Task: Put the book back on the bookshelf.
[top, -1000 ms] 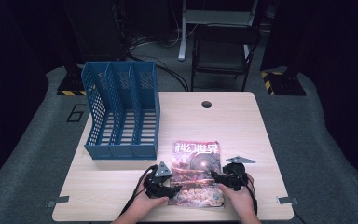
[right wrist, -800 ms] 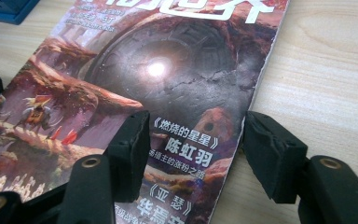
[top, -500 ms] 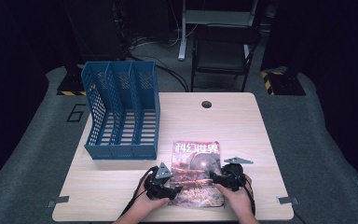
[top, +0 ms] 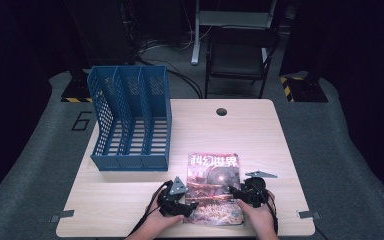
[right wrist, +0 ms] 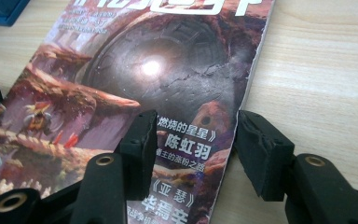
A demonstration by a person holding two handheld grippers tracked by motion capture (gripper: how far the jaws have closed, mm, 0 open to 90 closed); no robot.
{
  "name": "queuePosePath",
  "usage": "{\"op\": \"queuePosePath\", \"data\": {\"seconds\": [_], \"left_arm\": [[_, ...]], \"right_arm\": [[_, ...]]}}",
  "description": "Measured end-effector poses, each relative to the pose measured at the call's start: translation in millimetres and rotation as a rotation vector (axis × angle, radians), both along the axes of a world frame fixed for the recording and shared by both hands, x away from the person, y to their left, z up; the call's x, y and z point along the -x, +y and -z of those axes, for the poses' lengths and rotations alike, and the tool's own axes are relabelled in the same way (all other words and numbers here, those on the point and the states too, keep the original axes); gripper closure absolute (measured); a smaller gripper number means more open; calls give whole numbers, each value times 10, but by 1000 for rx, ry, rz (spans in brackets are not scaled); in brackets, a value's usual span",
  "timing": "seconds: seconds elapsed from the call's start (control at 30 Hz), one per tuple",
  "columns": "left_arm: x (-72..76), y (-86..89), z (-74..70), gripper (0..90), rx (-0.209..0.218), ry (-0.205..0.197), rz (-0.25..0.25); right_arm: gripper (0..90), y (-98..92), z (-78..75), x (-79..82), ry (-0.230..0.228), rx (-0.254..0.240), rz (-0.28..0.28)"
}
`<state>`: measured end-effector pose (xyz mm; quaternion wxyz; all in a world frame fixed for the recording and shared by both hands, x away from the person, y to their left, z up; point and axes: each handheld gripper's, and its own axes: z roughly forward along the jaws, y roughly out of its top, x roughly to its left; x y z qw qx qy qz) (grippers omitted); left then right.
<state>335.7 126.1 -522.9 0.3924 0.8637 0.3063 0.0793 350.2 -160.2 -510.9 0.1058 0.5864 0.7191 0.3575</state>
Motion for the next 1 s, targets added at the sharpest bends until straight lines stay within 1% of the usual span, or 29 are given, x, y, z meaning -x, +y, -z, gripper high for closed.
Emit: {"op": "queuePosePath", "data": {"seconds": [0.03, 0.07, 0.1, 0.13, 0.17, 0.2, 0.23, 0.27, 0.3, 0.33, 0.4, 0.47, 0.5, 0.53, 0.63, 0.67, 0.77, 0.8, 0.83, 0.97, 1.0], "left_arm": [[0, 0, 0, 311, 0, 0, 0], [9, -16, 7, 311, 6, -11, -9], [23, -33, 9, 308, 3, -14, 4], [23, -33, 9, 305, 3, -14, 4], [24, -34, 5, 303, -2, -11, 18], [32, -47, 14, 301, 11, -11, 7], [30, -46, 17, 301, 14, -10, 9], [18, -34, 21, 299, 17, -9, 26], [16, -33, 23, 299, 20, -9, 27], [16, -32, 24, 299, 19, -11, 28], [19, -31, 28, 299, 23, -14, 27], [27, -32, 37, 299, 33, -18, 17], [27, -32, 37, 300, 33, -18, 17], [28, -35, 43, 300, 34, -27, 14], [28, -27, 40, 300, 34, -21, 23], [28, -27, 40, 301, 34, -21, 23], [24, -24, 40, 303, 34, -22, 26], [30, -24, 48, 303, 34, -33, 18], [32, -25, 52, 303, 42, -33, 16], [32, -21, 56, 303, 43, -38, 18], [30, -14, 50, 303, 40, -29, 29]], "right_arm": [[485, 0, 0, 0, 0, 0, 0], [484, -16, -2, -1, -5, -2, -1], [478, -32, -9, 0, -7, -6, 8], [476, -39, -10, 1, -6, -3, 8], [475, -48, -7, -1, -8, 0, 7], [471, -56, -1, -5, -9, -4, 6], [471, -56, -1, -5, -9, -4, 6], [447, -57, 13, -14, 2, -10, 12], [432, -56, 19, -23, -10, -8, 9], [419, -46, 18, -28, -8, -5, 9], [402, -29, 28, -47, -32, 18, -5], [388, -4, 32, -50, -39, 34, -6], [384, 6, 39, -57, -49, 40, -7], [384, 6, 39, -57, -49, 40, -7], [379, 16, 53, -99, -69, 52, -5], [377, 14, 58, -112, -77, 51, -7], [366, 16, 72, -128, -84, 27, 8], [359, 12, 78, -132, -90, 16, 14], [356, 9, 76, -133, -83, 10, 16], [336, 21, 74, -135, -78, -1, 27], [333, 26, 72, -138, -76, 0, 27]]}}
